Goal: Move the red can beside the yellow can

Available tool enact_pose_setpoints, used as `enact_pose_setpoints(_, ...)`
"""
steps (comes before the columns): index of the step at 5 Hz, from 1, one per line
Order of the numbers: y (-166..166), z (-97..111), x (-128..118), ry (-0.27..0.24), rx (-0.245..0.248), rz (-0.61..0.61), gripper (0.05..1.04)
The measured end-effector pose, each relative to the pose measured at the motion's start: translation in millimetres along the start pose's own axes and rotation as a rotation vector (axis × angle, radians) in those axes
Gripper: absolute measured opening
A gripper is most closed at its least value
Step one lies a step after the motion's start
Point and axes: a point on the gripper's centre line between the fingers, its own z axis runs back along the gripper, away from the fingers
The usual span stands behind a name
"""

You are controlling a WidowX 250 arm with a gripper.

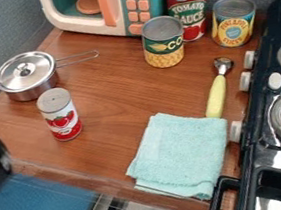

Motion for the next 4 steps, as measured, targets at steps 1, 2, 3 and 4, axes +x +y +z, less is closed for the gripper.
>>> enact_pose_setpoints(1, 7.0, -26.2, 9.7, 0.060, 0.030, -0.009, 0.999)
enact_pose_setpoints(2, 13.3, -41.3, 19.8, 0.095, 0.028, 0.008, 0.999)
enact_pose_setpoints(3, 17.9, -49.3, 28.0, 0.108, 0.032, 0.018, 0.999)
enact_pose_setpoints(4, 19.3, -49.9, 29.6, 0.108, 0.034, 0.024, 0.999)
